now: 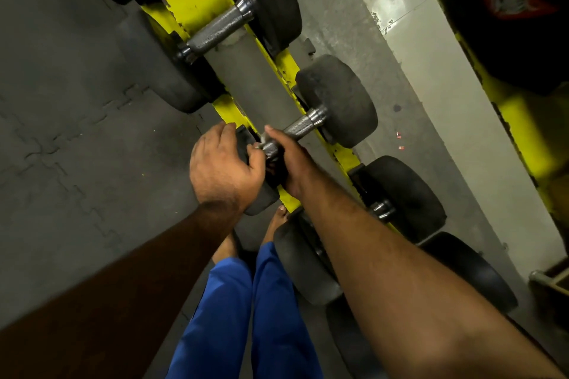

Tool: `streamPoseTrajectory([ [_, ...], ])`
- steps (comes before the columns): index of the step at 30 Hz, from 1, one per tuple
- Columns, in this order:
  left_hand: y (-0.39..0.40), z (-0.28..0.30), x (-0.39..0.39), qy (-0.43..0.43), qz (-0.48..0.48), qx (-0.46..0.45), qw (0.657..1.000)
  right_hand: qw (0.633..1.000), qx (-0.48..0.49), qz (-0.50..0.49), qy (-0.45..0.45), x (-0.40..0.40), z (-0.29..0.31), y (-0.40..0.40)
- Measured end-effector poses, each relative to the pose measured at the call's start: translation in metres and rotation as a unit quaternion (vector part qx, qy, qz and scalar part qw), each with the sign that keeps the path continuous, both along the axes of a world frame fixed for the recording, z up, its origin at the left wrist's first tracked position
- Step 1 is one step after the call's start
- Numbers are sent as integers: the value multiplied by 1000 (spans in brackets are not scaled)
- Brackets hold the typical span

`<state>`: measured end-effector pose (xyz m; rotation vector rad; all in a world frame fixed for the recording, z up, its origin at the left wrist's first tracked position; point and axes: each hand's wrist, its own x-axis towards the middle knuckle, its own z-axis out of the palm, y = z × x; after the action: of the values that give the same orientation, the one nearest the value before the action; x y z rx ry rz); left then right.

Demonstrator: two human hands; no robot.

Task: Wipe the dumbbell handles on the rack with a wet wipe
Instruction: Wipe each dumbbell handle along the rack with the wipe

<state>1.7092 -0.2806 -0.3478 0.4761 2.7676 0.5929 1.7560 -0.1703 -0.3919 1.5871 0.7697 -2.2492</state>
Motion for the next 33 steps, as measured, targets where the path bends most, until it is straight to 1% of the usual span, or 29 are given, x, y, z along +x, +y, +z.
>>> streamPoseTrajectory([
  [1,0,0,0,0,0,-1,1000,1000,6,-7,-1,-2,0,1],
  [2,0,0,0,1,1,-3,1000,999,9,-36,6,-5,2,4],
  [3,0,-1,0,2,-1,-4,1000,995,10,-95,19,-9,2,12],
  [5,-1,-2,0,2,-3,-6,1000,970,21,-235,56,-17,1,31],
  [6,-1,-2,0,2,-4,-8,1000,959,30,-274,69,-20,1,35],
  [7,-1,-2,0,1,-4,-10,1000,956,35,-283,76,-18,1,33],
  [8,-1,-2,0,0,-5,-11,1000,962,36,-261,76,-14,2,28],
  [11,-1,-1,-1,2,-8,-9,1000,988,10,-147,54,-5,1,18],
  [12,-1,0,-1,3,-9,-7,1000,988,8,-143,54,-6,4,23],
  [15,-1,-1,-1,4,-7,-5,1000,966,39,-251,52,-18,1,36],
  [16,-1,-1,-1,4,-6,-6,1000,964,50,-257,38,-19,-2,30],
  [18,-1,0,0,5,-6,-8,1000,979,49,-194,21,-12,-7,10],
  [20,-1,0,1,5,-5,-7,1000,992,24,-121,25,-4,-5,-2],
  [22,-1,0,1,3,-3,-5,1000,996,23,-87,22,-2,2,2],
  [25,0,3,-1,-11,1,-13,1000,997,62,-43,-12,2,7,-4],
  [27,1,5,-1,-20,-2,-18,1000,997,62,-48,-17,9,6,-15],
  [29,1,5,-1,-20,-2,-16,1000,997,50,-65,-8,14,8,-19],
  [30,0,5,-1,-20,0,-15,1000,997,51,-59,-1,17,9,-18],
  [33,0,3,-2,-23,-1,-12,1000,996,74,-50,10,29,7,-16],
])
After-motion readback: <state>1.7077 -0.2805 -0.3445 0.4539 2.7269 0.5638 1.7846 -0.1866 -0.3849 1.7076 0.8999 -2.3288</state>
